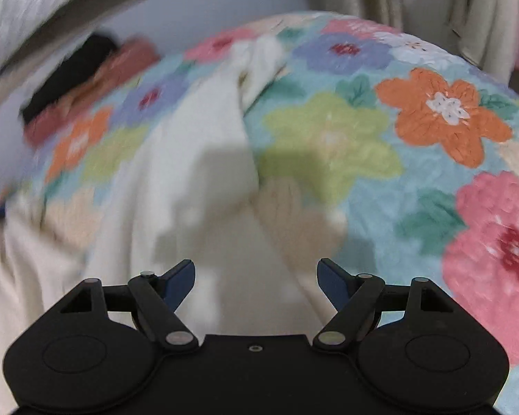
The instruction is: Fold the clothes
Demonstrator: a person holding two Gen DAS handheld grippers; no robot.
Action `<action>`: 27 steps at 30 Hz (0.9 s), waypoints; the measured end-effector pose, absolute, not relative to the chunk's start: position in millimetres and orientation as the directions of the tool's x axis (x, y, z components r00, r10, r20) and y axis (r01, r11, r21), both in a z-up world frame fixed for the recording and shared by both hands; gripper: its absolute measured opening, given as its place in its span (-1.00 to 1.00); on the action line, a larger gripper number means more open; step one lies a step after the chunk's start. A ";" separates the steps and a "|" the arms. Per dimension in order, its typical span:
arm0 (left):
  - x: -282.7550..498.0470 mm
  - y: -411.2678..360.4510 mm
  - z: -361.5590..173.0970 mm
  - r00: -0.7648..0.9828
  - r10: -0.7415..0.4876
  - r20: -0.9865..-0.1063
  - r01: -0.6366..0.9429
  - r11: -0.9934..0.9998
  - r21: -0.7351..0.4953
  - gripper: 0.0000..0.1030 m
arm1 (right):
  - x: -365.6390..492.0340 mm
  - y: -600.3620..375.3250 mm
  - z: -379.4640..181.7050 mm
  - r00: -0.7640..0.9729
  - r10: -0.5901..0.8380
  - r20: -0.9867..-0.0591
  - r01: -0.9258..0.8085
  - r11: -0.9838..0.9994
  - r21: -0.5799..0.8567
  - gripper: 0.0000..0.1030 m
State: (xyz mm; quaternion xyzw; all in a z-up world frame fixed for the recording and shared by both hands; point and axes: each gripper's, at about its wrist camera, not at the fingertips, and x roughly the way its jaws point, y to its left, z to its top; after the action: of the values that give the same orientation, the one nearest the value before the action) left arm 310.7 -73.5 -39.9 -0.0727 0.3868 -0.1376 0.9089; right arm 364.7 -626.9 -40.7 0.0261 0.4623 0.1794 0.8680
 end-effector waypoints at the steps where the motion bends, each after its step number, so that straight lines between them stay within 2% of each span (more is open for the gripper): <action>1: 310.5 -74.4 -44.5 0.646 -0.331 -0.688 0.220 0.943 -0.248 0.36 | 361.1 -628.2 -43.8 0.490 0.335 -0.805 -0.301 0.931 0.205 0.59; 2: 309.8 -77.5 -49.3 0.633 -0.343 -0.694 0.243 0.939 -0.242 0.37 | 357.6 -629.5 -46.9 0.471 0.335 -0.816 -0.314 0.928 0.200 0.59; 6: 315.0 -96.6 -70.6 0.592 -0.360 -0.721 0.311 0.927 -0.208 0.45 | 340.6 -664.0 -57.8 0.466 0.385 -0.797 -0.202 0.923 0.328 0.60; 9: 317.9 -108.3 -77.9 0.595 -0.361 -0.718 0.294 0.929 -0.224 0.47 | 328.2 -686.4 -64.4 0.474 0.445 -0.760 -0.111 0.886 0.450 0.61; 10: 314.8 -111.6 -77.4 0.602 -0.368 -0.709 0.302 0.926 -0.225 0.31 | 324.4 -690.4 -65.4 0.483 0.482 -0.731 -0.081 0.856 0.510 0.61; 11: 310.2 -115.8 -76.6 0.605 -0.374 -0.703 0.316 0.923 -0.219 -0.11 | 323.1 -684.7 -66.7 0.482 0.473 -0.737 -0.097 0.865 0.492 0.61; 12: 304.9 -121.8 -75.7 0.605 -0.377 -0.702 0.335 0.920 -0.205 -0.32 | 322.0 -677.6 -68.0 0.479 0.458 -0.749 -0.120 0.879 0.461 0.60; 13: 298.6 -129.4 -74.7 0.613 -0.360 -0.703 0.350 0.922 -0.167 -0.43 | 321.0 -670.4 -69.4 0.477 0.442 -0.759 -0.142 0.891 0.430 0.34; 14: 290.4 -139.8 -73.7 0.637 -0.309 -0.706 0.357 0.930 -0.085 -0.55 | 318.4 -668.2 -62.9 0.509 0.408 -0.758 -0.146 0.909 0.391 -0.03; 15: 281.2 -150.6 -72.3 0.666 -0.256 -0.700 0.362 0.932 0.003 -0.60 | 315.4 -666.6 -55.3 0.546 0.371 -0.751 -0.146 0.925 0.351 -0.71; 16: 272.2 -159.0 -69.3 0.696 -0.212 -0.686 0.356 0.932 0.074 -0.65 | 312.5 -665.1 -47.6 0.581 0.333 -0.742 -0.143 0.940 0.310 -0.71; 17: 266.9 -161.9 -64.9 0.713 -0.189 -0.675 0.337 0.937 0.095 -0.70 | 309.6 -663.6 -40.0 0.616 0.296 -0.730 -0.139 0.953 0.268 -0.73; 22: 262.6 -149.5 -38.9 0.754 -0.103 -0.649 0.206 0.975 0.085 -0.74 | 295.0 -655.9 -1.9 0.768 0.108 -0.631 -0.091 0.994 0.060 -0.80; 23: 262.5 -148.4 -34.9 0.762 -0.089 -0.641 0.194 0.976 0.095 -0.99 | 292.1 -654.4 5.8 0.794 0.072 -0.603 -0.076 0.997 0.019 -0.81; 27: 273.1 -146.8 -41.2 0.764 0.016 -0.646 0.119 0.979 0.165 -1.00 | 280.4 -648.2 36.3 0.880 -0.065 -0.470 -0.001 0.990 -0.138 -0.81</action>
State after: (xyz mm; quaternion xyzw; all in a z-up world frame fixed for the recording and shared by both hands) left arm 273.1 -146.8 -41.2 0.0986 0.3427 -0.0277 0.9338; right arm 280.4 -648.2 36.3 -0.0673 0.2442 -0.0167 0.9672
